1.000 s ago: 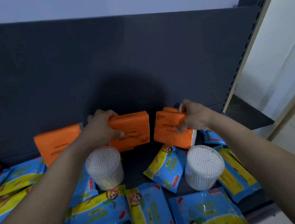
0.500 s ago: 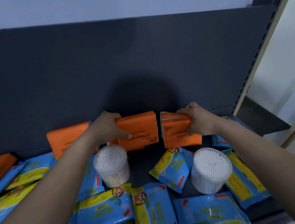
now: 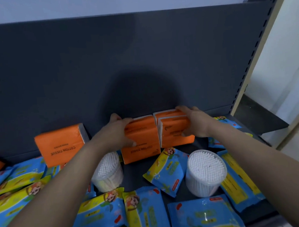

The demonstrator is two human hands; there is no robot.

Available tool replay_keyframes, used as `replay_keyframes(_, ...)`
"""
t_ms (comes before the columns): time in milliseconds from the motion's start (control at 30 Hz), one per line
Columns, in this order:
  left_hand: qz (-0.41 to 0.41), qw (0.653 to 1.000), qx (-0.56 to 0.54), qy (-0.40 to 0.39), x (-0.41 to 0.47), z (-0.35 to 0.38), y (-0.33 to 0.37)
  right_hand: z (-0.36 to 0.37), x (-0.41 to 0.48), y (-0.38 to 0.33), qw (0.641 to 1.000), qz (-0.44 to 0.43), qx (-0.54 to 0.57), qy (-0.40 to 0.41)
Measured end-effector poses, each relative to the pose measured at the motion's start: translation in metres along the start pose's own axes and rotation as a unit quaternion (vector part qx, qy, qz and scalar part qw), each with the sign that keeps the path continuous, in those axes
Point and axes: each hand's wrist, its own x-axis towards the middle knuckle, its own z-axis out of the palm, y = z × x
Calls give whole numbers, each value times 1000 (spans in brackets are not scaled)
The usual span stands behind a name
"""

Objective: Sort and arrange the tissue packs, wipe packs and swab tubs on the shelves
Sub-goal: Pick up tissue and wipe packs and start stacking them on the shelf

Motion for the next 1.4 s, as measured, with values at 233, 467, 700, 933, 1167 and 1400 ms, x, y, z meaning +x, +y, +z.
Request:
replay_keyframes(233,-3,997,39,59,-5,12,11,1,1,-2,1000,-3,-18,19)
replay_keyframes(467,-33,994,88,63,-18,7,21,-12,-8,-6,997,15,-70,-35)
replay_keyframes(700,60,981,-15,186,-34,4,52,-31,-26,-9,991,-72,-46,99)
replay_keyframes(933,39,998,-13,39,-50,34,64,-27,-52,-17,991,-123,-40,43)
replay_keyframes(1167,-16,993,67,-91,-41,72,62,-18,-81,20,993,16,-116,-33)
replay_keyframes(1400,-20,994,2,-106,-38,87,63,9,-117,41,973,170,-108,-109)
